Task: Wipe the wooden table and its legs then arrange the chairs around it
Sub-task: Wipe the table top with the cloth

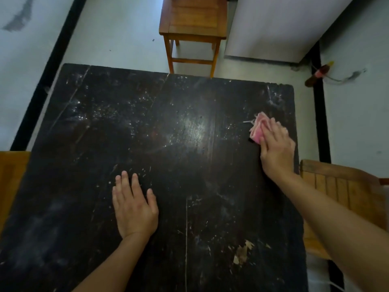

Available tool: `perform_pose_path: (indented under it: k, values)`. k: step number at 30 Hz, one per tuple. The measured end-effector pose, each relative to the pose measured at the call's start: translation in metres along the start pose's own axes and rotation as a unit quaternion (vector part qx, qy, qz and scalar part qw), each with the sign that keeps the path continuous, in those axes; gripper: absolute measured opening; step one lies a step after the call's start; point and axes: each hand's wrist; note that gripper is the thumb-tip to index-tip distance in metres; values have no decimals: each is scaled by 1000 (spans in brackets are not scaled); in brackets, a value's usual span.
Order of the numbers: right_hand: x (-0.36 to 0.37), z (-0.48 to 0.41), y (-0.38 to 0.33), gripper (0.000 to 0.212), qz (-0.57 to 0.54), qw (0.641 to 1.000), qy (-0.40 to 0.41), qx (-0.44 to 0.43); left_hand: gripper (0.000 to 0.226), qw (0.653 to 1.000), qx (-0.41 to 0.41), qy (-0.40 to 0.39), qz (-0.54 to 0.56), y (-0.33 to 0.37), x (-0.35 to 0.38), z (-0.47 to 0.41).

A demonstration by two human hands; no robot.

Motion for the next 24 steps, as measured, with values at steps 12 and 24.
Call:
perform_pose_path:
  k: [12, 24]
  values:
    - [-27, -104, -13, 34, -22, 995, 85, 35, 62, 1000, 4, 11, 17, -4, 7, 0]
    - [-31, -149, -36, 29, -105, 985, 76, 114, 62, 1000, 3, 8, 12, -6, 11, -1]
Point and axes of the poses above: each hand's wrist, its own z-axis away from the middle knuckle, its own x-axis out of the palm, y = z × x, and after that the axes turned 11 degrees about -z, right-handed
